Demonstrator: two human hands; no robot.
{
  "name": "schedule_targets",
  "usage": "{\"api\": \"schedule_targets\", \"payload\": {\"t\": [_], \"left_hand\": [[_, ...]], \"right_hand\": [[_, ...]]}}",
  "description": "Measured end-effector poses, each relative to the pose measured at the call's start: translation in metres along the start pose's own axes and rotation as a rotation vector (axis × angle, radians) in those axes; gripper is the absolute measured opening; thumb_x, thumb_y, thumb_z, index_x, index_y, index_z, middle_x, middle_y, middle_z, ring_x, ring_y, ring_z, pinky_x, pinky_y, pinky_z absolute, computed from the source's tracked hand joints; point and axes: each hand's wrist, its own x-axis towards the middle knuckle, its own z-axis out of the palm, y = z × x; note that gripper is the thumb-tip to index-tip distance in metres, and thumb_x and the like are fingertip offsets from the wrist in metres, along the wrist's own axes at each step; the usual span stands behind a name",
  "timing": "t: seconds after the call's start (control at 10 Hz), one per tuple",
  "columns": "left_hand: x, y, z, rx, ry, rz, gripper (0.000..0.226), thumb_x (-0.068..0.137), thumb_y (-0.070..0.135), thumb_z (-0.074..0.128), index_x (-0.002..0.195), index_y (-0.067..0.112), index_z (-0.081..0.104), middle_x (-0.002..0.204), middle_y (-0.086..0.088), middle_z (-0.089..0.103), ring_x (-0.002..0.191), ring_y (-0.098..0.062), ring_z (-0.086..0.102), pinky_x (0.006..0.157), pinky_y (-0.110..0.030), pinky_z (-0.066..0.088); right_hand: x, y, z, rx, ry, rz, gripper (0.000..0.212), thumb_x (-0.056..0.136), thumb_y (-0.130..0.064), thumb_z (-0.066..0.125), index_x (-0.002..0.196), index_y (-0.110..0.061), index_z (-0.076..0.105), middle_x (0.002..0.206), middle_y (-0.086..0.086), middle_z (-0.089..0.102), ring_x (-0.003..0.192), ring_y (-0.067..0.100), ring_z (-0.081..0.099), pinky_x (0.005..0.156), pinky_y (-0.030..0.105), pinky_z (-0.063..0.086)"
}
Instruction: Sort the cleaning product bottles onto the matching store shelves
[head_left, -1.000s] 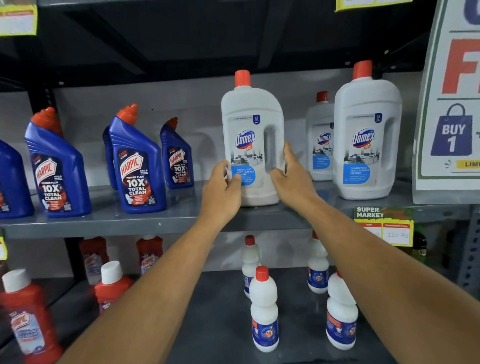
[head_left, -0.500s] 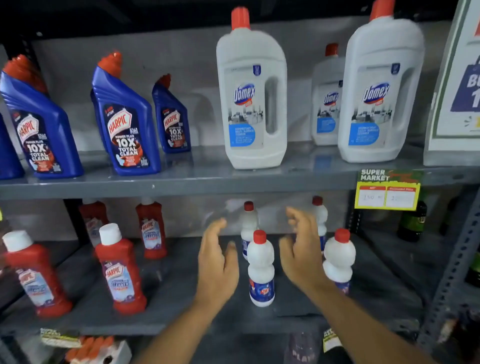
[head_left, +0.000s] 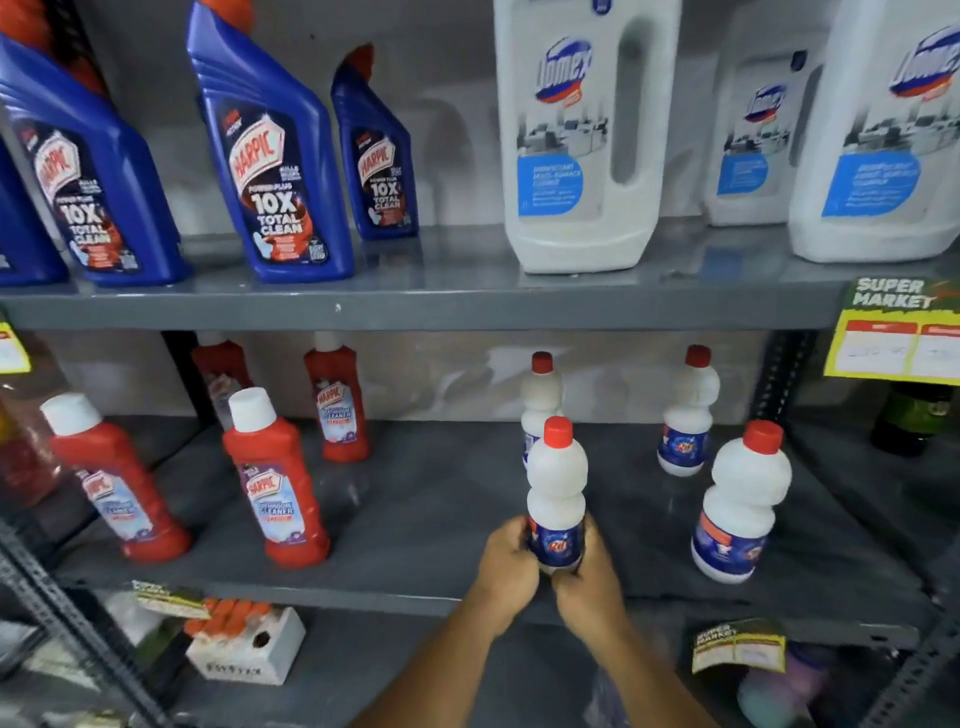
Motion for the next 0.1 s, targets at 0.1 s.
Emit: {"api": "schedule_targets", "payload": {"t": [0.1], "left_hand": [[-0.0007,-0.0046,-0.0052,-0.024,-0.021,0.021,0.029,0.086,0.009,0.046,0.107,0.016,0.065,0.108,-0.003,0.072,0.103,-0.02,0.066,0.093,-0.037,0.054]], "right_hand": [[-0.0089,-0.0063,0.0055,0.012,0.029,-0.003,0.038,0.076,0.002,0.059,0.102,-0.025,0.056,0.098,-0.001,0.068,0.099,0.024,0.065,0.078,0.028,0.05]]}}
